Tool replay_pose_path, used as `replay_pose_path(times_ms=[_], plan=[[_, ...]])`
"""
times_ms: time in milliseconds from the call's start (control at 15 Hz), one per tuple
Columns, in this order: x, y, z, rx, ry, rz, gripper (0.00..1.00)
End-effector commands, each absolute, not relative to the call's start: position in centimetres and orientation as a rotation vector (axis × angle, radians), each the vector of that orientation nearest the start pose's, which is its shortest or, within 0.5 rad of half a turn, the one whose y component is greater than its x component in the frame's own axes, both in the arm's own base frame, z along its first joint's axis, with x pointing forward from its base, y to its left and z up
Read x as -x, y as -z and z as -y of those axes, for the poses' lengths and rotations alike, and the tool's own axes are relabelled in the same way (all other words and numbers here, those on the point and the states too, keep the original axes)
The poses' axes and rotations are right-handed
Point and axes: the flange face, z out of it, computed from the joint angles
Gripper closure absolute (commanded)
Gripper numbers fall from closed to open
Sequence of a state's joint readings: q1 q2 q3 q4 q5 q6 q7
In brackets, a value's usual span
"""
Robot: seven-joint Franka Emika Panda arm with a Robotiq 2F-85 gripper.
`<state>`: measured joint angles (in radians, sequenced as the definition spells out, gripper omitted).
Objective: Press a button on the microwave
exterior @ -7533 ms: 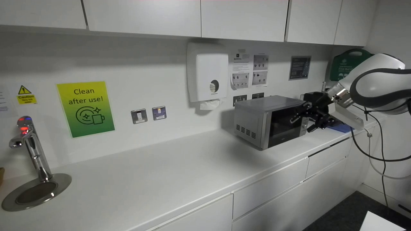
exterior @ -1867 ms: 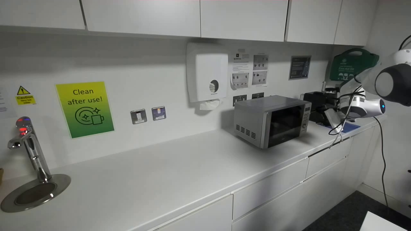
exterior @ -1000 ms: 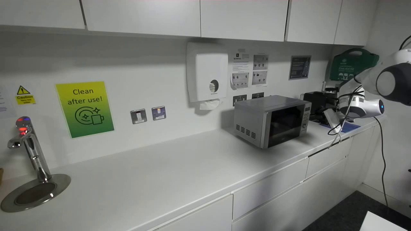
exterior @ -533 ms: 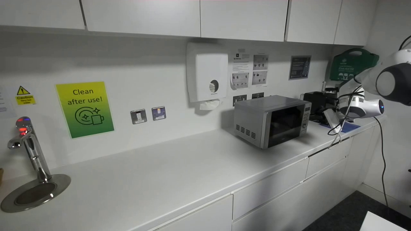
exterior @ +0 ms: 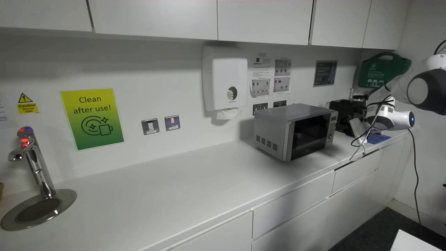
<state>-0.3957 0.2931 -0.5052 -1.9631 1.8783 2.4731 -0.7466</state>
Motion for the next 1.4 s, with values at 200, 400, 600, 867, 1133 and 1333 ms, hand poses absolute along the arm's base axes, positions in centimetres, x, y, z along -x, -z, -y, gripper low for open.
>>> replay_pose_path(times_ms=[200, 400, 600, 867, 1133, 1333], plan=[[-40.1, -36.9, 48.4, 1.499, 1.298, -1.577, 1.00], [-40.4, -36.3, 48.5, 1.498, 1.302, -1.577, 1.00], [-40.8, -35.1, 48.7, 1.510, 1.313, -1.579, 1.00], [-41.4, -33.5, 48.6, 1.530, 1.309, -1.587, 1.00], [-41.9, -32.8, 48.6, 1.546, 1.306, -1.577, 1.00], [-42.2, -32.8, 48.6, 1.557, 1.315, -1.567, 1.00]])
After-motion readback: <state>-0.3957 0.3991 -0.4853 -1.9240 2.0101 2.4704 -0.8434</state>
